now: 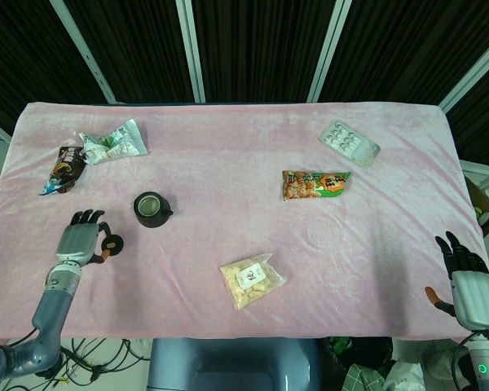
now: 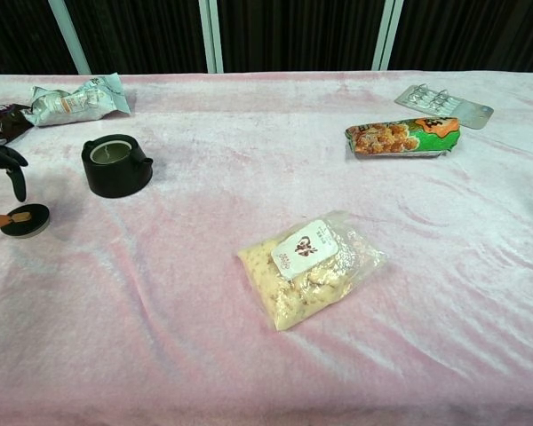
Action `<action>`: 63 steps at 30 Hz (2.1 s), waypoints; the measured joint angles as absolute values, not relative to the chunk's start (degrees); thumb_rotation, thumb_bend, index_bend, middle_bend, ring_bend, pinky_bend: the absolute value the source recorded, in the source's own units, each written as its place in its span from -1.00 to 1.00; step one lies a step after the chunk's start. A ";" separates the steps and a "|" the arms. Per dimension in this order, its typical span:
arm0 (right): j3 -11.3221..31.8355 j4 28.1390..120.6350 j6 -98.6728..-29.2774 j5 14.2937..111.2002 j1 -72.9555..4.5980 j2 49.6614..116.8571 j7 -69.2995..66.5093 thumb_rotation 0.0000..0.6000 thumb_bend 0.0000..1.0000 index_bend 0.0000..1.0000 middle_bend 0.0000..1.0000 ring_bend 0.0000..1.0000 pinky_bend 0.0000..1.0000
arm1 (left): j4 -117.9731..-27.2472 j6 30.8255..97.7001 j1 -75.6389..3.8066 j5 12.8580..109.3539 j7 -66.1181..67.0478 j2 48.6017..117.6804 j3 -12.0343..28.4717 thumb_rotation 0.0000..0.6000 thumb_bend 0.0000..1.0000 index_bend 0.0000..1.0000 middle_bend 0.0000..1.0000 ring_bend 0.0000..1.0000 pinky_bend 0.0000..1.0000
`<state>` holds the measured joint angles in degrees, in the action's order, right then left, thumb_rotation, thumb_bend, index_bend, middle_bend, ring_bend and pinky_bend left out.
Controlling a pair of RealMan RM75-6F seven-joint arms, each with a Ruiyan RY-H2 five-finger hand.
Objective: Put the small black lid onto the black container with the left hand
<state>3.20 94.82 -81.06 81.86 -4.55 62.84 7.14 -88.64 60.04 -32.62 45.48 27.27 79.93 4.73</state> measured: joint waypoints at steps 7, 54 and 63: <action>3.20 94.80 -81.06 81.90 -4.56 62.80 7.06 1.00 -0.69 -1.00 -0.95 -0.73 -0.62 | -88.19 59.52 -33.11 44.82 28.41 80.79 4.71 1.00 -0.34 -0.07 -0.77 -1.00 -1.00; 3.45 95.03 -80.94 81.16 -4.54 62.68 6.69 1.00 -0.69 -1.00 -0.95 -0.73 -0.62 | -84.30 57.99 -34.24 40.02 29.97 83.22 5.89 1.00 -0.03 0.16 -0.68 -1.00 -1.00; 3.39 95.06 -80.92 81.31 -4.54 62.67 6.60 1.00 -0.69 -1.00 -0.95 -0.73 -0.62 | -87.81 60.14 -33.61 41.87 27.75 80.48 7.46 1.00 -0.03 0.17 -0.68 -1.00 -1.00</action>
<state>3.39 95.06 -80.92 81.31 -4.54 62.67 6.60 -87.81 60.14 -33.61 41.87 27.75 80.48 7.46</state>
